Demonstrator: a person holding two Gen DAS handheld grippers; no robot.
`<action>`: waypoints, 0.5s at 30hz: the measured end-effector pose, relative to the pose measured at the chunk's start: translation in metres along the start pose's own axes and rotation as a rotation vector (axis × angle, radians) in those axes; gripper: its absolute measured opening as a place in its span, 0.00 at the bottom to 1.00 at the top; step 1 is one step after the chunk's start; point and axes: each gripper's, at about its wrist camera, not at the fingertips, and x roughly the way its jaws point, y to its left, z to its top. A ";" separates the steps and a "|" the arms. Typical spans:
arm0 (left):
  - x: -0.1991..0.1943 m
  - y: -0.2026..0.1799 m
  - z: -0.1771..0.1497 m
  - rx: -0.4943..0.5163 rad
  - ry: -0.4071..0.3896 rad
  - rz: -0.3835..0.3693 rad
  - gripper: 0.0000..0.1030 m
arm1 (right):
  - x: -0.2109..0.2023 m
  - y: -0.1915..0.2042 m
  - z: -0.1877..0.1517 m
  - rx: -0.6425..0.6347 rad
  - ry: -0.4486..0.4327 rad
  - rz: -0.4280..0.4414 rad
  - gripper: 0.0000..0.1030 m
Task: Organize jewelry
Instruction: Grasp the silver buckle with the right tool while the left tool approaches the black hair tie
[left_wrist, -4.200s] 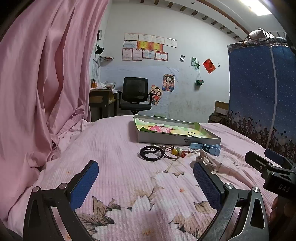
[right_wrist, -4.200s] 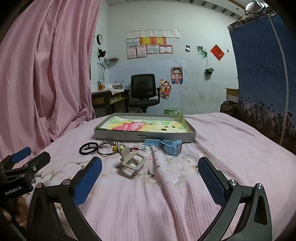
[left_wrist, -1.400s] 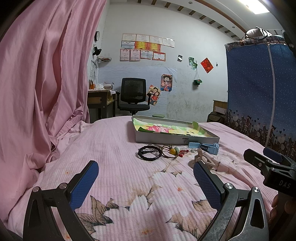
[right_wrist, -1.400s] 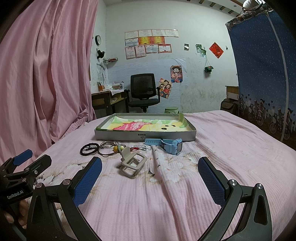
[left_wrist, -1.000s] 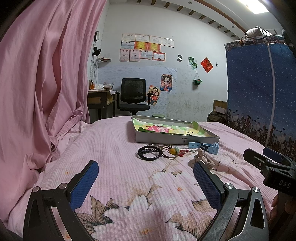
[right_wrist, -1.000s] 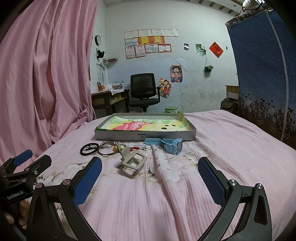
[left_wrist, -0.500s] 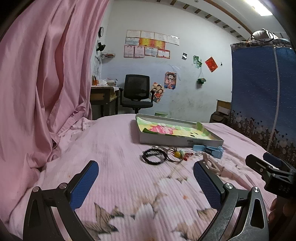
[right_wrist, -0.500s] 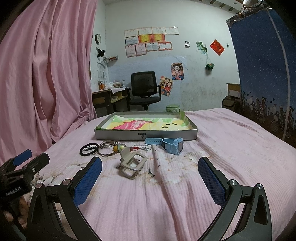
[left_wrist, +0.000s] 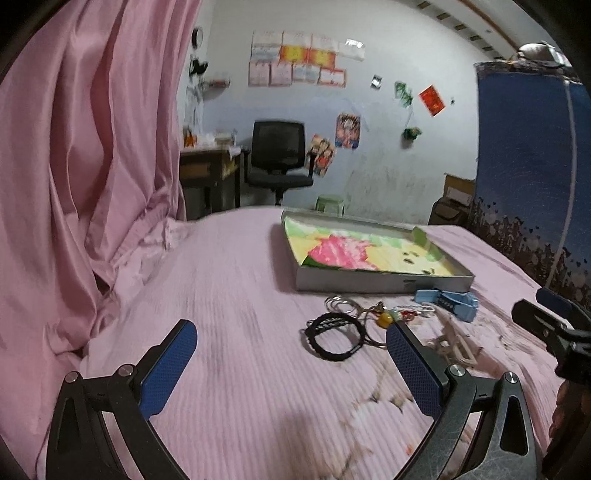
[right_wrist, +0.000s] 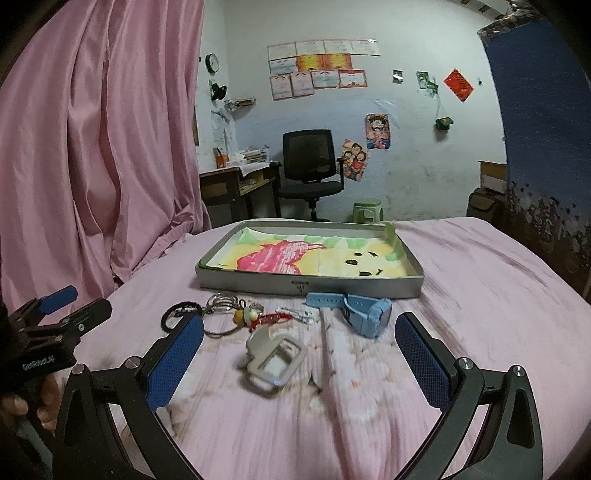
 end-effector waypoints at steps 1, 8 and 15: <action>0.008 0.003 0.002 -0.012 0.028 0.001 1.00 | 0.004 0.001 0.002 -0.005 0.014 0.003 0.99; 0.043 0.008 0.000 -0.040 0.166 -0.011 1.00 | 0.036 0.001 0.000 -0.006 0.123 0.024 0.99; 0.060 0.004 -0.001 -0.019 0.242 -0.038 1.00 | 0.063 0.002 -0.011 -0.011 0.246 0.057 0.99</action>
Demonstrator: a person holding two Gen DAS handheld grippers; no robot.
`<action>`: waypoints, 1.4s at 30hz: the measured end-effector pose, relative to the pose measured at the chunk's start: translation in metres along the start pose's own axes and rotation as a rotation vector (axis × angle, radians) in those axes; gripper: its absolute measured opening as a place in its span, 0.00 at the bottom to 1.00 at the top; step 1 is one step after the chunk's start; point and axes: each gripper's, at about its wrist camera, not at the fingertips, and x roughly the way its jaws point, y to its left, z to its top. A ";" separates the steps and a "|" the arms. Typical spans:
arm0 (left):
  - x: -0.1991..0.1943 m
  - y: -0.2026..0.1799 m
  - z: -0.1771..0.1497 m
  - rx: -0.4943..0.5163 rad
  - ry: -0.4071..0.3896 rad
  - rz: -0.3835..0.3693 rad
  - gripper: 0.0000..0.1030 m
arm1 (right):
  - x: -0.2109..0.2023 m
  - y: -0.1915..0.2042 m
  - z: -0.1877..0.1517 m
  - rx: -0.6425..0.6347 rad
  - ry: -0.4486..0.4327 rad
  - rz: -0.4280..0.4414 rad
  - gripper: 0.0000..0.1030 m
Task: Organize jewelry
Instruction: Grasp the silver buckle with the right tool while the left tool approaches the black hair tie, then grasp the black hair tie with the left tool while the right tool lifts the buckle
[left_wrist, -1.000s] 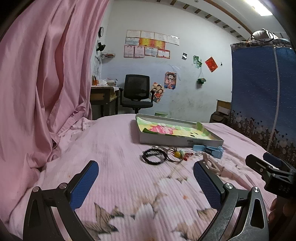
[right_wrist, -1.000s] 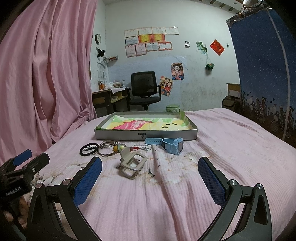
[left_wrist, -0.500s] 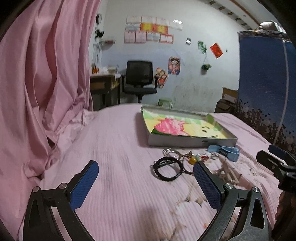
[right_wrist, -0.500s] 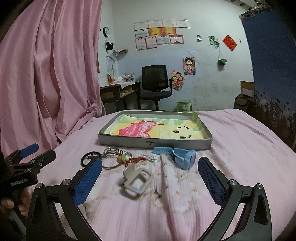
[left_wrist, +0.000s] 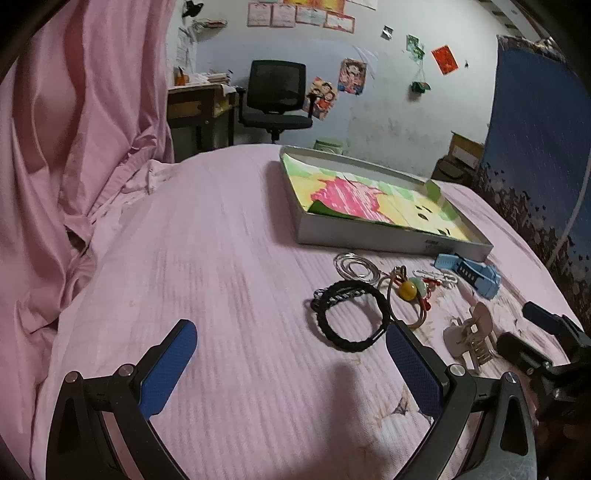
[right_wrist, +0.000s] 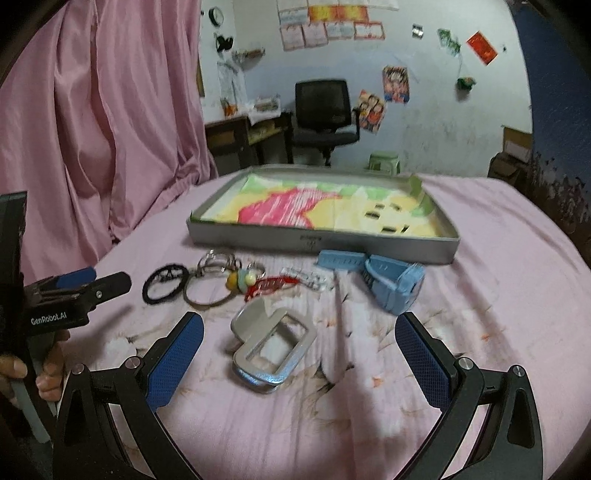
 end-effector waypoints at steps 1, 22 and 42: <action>0.002 -0.001 0.000 0.008 0.008 -0.005 1.00 | 0.004 0.001 -0.001 -0.005 0.016 0.006 0.99; 0.026 -0.009 0.004 0.037 0.097 -0.116 0.68 | 0.038 0.000 -0.011 0.022 0.132 0.076 0.62; 0.024 0.001 0.000 -0.076 0.119 -0.248 0.06 | 0.038 -0.001 -0.015 0.034 0.114 0.111 0.43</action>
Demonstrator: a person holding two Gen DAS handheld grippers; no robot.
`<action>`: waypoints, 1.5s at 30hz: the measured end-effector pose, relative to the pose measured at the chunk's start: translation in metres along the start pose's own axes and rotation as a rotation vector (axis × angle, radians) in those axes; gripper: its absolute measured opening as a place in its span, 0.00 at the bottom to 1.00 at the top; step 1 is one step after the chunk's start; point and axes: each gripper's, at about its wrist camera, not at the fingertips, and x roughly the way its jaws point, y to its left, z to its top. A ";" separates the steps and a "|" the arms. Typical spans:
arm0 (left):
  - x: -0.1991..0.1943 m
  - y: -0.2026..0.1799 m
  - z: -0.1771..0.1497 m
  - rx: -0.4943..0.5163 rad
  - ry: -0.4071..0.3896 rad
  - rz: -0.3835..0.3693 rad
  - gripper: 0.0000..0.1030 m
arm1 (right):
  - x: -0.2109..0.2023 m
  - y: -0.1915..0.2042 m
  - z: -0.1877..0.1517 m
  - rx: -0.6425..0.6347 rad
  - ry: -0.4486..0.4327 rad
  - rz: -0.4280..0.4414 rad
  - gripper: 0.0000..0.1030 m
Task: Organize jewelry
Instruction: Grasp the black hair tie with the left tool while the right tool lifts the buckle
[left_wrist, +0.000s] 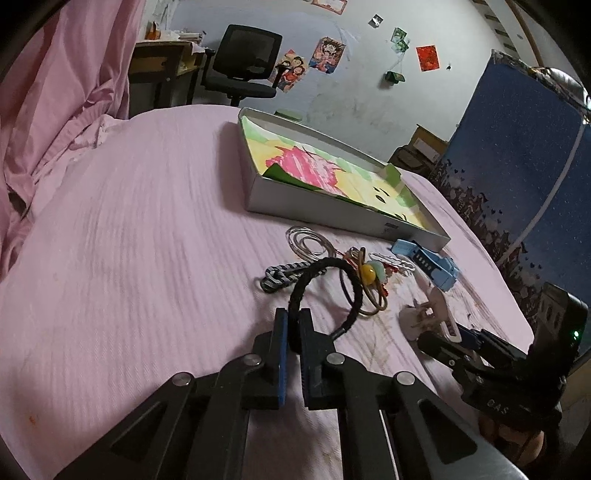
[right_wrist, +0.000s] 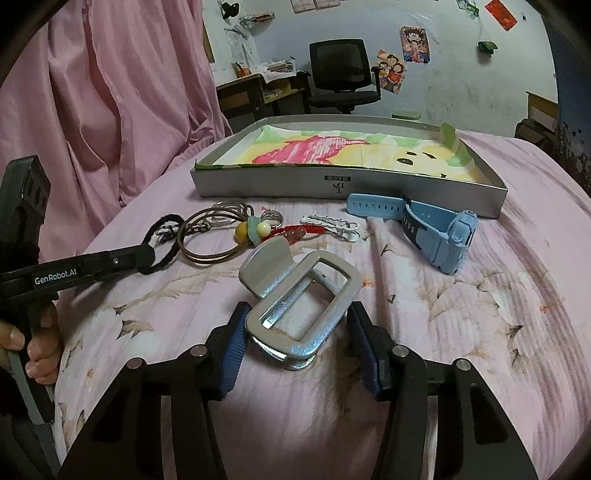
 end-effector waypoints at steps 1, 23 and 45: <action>0.000 -0.001 -0.001 0.003 0.001 0.001 0.06 | 0.000 0.000 0.000 0.003 0.001 0.003 0.43; -0.017 -0.017 -0.006 0.039 -0.070 0.012 0.05 | 0.022 -0.013 0.009 0.087 0.049 0.060 0.43; -0.033 -0.039 0.077 0.097 -0.173 0.022 0.05 | -0.032 -0.016 0.059 0.018 -0.178 0.120 0.43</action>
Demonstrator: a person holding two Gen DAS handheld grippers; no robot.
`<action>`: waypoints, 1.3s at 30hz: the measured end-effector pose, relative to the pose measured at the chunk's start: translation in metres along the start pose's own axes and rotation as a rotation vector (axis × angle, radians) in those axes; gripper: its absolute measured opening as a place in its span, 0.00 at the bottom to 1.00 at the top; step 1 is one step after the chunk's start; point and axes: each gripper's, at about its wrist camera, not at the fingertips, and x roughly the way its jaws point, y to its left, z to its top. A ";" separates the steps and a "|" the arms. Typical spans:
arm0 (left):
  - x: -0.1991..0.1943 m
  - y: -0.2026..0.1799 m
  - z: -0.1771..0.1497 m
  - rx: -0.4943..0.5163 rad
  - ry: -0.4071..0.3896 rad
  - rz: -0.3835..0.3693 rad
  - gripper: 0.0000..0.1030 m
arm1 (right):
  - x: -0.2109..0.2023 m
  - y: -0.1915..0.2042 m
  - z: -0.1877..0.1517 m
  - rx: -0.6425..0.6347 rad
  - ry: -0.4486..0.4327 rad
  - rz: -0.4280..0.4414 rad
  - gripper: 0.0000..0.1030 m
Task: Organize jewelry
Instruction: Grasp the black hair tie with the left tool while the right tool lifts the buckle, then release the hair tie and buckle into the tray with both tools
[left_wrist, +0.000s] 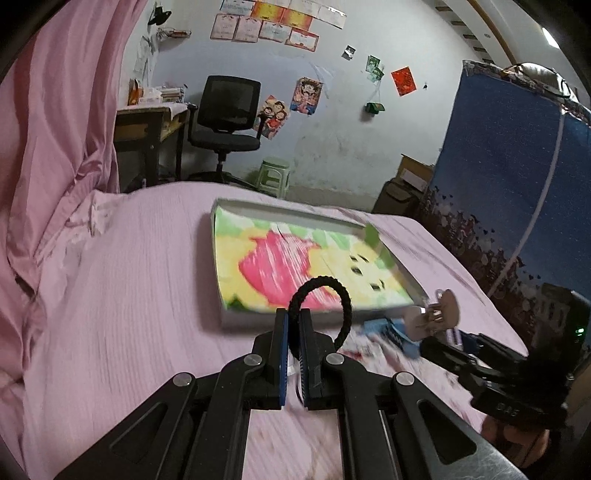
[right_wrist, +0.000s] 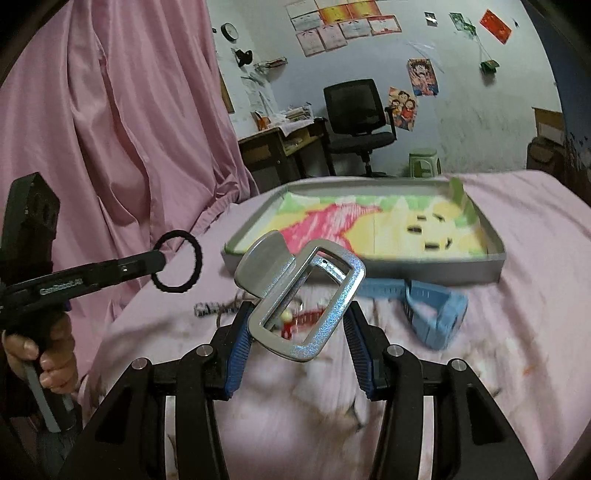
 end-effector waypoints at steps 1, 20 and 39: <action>0.008 0.001 0.009 0.002 -0.003 0.009 0.05 | 0.001 -0.001 0.004 -0.003 0.001 -0.001 0.43; 0.132 0.023 0.053 -0.068 0.183 0.077 0.05 | 0.122 -0.025 0.083 -0.025 0.114 -0.115 0.43; 0.117 0.035 0.026 -0.148 0.202 0.023 0.40 | 0.125 -0.033 0.060 0.009 0.162 -0.163 0.58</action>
